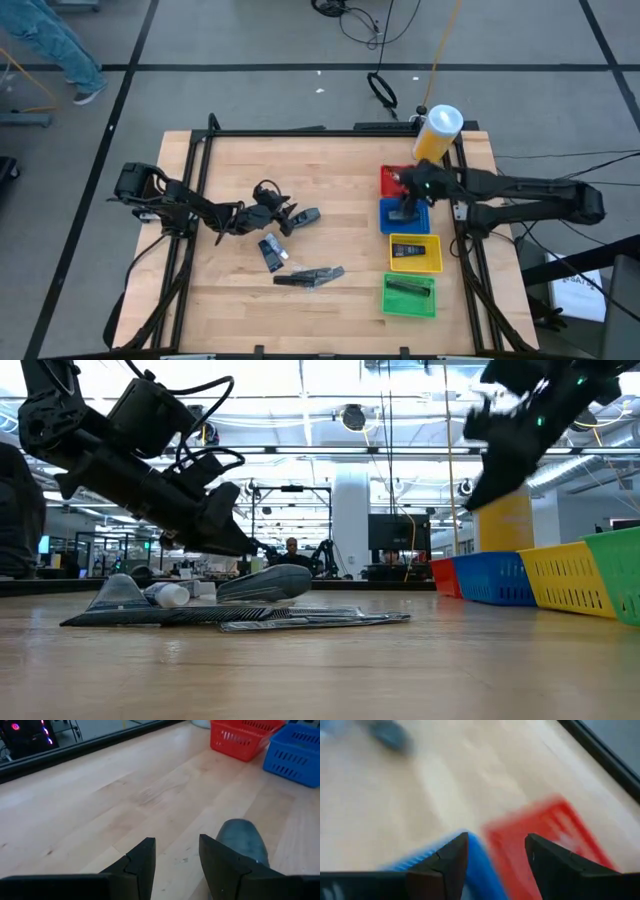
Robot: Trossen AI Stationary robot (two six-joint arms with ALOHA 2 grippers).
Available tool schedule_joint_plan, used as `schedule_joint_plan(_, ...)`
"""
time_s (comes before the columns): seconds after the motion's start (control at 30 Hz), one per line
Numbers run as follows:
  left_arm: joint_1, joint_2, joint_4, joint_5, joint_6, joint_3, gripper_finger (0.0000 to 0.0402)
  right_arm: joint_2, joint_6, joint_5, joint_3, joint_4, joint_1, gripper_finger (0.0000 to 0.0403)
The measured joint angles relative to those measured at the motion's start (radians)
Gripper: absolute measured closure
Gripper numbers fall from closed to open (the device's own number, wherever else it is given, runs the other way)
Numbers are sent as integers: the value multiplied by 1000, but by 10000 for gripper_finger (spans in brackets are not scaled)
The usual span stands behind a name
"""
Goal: Pick & Place Travel size toiletries
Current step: Put the black deodorant into the blue bin
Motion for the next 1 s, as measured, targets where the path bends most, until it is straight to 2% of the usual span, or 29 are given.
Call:
schedule_joint_plan(0.1,0,0,0,0,18,5,254,22,0,3,-41,198,143,229)
schedule_joint_plan(0.23,0,0,1,15,44,10,254,119,-37,13,-104,504,295,244)
schedule_joint_plan(0.4,-1,0,1,20,49,10,254,296,-103,126,-124,768,423,262)
schedule_joint_plan(0.67,-1,0,3,30,50,10,254,553,-177,173,-124,1094,500,282)
schedule_joint_plan(0.73,-1,0,13,49,58,10,254,599,-170,224,-124,1144,511,287)
schedule_joint_plan(0.87,0,0,59,58,104,10,254,666,-178,319,-124,1214,524,298)
schedule_joint_plan(1.0,3,0,122,97,165,10,254,690,-182,320,-124,1261,523,306)
